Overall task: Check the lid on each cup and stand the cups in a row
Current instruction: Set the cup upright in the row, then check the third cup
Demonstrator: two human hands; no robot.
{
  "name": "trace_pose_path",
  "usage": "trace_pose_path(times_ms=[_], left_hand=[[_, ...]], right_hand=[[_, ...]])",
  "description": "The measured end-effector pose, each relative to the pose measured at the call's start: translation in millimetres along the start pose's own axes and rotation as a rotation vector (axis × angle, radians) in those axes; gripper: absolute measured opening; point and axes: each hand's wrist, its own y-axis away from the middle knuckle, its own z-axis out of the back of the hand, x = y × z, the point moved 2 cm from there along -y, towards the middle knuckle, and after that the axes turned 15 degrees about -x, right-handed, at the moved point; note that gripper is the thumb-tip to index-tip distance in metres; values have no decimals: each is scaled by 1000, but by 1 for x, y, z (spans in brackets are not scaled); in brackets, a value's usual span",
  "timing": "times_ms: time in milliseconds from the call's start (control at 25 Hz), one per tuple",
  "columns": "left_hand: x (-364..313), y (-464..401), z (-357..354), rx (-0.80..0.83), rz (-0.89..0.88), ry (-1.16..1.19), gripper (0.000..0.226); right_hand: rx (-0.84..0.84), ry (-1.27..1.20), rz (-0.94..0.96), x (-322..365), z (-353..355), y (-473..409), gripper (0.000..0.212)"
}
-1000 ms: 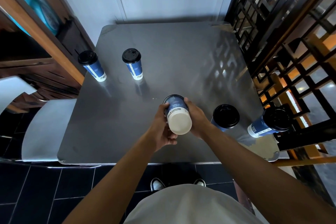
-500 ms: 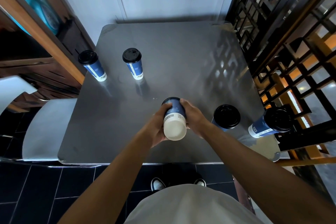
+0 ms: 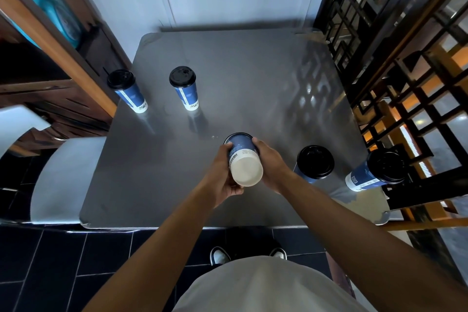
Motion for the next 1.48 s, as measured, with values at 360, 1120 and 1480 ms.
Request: trace_pose_path(times_ms=[360, 1120, 1480], left_hand=[[3, -4, 11, 30, -100, -139, 78], [5, -6, 19, 39, -37, -52, 59], [2, 1, 11, 28, -63, 33, 49]], right_hand=[[-27, 161, 96, 5, 3, 3, 36], [-17, 94, 56, 2, -3, 14, 36], [-99, 173, 89, 2, -1, 14, 35]])
